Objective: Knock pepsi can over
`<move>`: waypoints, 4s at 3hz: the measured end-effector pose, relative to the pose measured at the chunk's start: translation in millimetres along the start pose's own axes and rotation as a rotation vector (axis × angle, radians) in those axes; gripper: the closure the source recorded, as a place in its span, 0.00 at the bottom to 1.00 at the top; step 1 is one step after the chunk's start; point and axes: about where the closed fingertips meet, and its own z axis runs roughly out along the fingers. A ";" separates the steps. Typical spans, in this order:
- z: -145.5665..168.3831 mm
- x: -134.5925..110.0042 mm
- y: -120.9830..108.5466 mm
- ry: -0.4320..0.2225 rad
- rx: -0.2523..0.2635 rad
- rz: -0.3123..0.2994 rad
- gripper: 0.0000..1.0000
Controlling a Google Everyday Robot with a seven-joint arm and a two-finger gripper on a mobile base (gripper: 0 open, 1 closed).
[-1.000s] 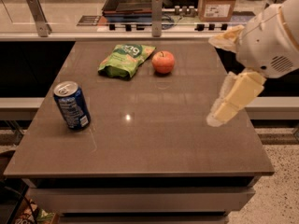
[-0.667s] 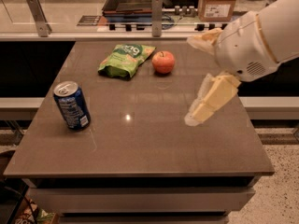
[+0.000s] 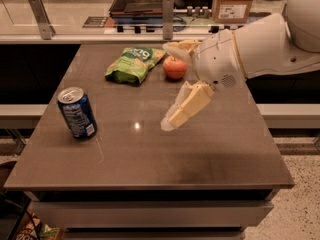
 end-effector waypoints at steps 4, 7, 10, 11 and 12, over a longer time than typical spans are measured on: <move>70.4 -6.4 -10.1 -0.207 -0.120 0.083 0.00; 124.4 -34.9 -10.1 -0.322 -0.087 0.112 0.00; 176.2 -28.4 4.1 -0.336 0.010 0.217 0.00; 194.7 -29.9 9.6 -0.380 0.018 0.259 0.00; 205.6 -38.3 13.6 -0.423 0.041 0.273 0.00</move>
Offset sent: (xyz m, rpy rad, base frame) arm 0.0404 0.0826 -0.0464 0.2184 0.1776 0.1188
